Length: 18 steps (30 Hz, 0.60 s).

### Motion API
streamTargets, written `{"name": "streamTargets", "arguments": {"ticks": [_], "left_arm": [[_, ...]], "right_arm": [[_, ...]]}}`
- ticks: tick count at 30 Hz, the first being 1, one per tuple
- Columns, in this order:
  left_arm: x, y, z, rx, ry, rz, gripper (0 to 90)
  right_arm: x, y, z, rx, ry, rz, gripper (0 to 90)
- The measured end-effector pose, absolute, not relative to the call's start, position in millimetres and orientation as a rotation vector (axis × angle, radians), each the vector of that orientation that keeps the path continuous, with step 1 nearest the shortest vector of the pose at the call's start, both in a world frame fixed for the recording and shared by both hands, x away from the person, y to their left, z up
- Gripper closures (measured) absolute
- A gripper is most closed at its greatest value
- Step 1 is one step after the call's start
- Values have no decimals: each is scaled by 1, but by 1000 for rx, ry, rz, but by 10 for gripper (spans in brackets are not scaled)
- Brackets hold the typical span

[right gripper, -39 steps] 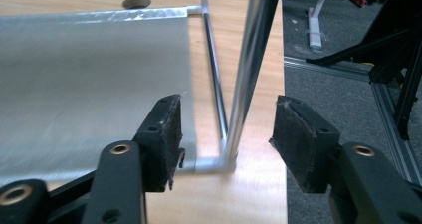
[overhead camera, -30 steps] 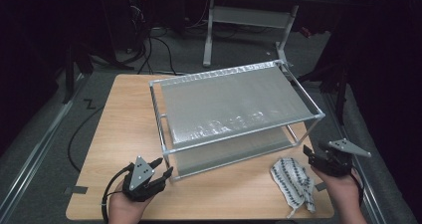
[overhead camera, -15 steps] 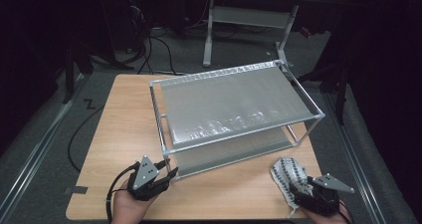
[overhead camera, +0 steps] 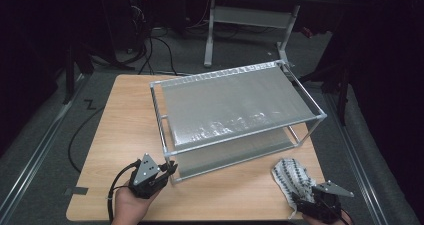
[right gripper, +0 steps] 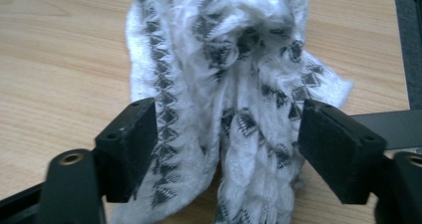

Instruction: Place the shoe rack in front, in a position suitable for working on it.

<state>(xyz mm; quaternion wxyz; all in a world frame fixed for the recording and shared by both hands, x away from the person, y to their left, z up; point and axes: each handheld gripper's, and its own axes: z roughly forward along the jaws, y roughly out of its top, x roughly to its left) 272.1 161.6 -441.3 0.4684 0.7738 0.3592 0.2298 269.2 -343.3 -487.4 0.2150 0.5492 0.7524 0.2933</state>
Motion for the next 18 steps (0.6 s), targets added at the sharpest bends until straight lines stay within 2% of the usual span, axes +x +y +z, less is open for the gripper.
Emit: {"name": "streamTargets", "arguments": {"ticks": [7, 12, 13, 14, 15, 16, 17, 18], "left_arm": [[264, 157, -439, 1898, 848, 544, 799], [257, 150, -440, 1914, 826, 539, 797], [255, 149, -440, 1919, 820, 533, 797], [251, 146, -441, 1926, 807, 523, 798], [251, 146, -441, 1926, 807, 523, 798], [249, 145, -440, 1929, 801, 523, 798], [246, 143, -440, 1932, 792, 517, 798], [245, 142, -441, 1934, 787, 516, 798]], "right_arm": [[273, -341, -494, 1503, 2140, 768, 324], [275, -343, -492, 1481, 2158, 781, 468], [275, -343, -492, 1481, 2158, 781, 468], [276, -343, -492, 1468, 2166, 786, 526], [276, -343, -492, 1468, 2166, 786, 526], [276, -342, -492, 1461, 2172, 788, 564], [277, -340, -491, 1440, 2190, 787, 661], [278, -338, -490, 1426, 2202, 784, 712]]}}
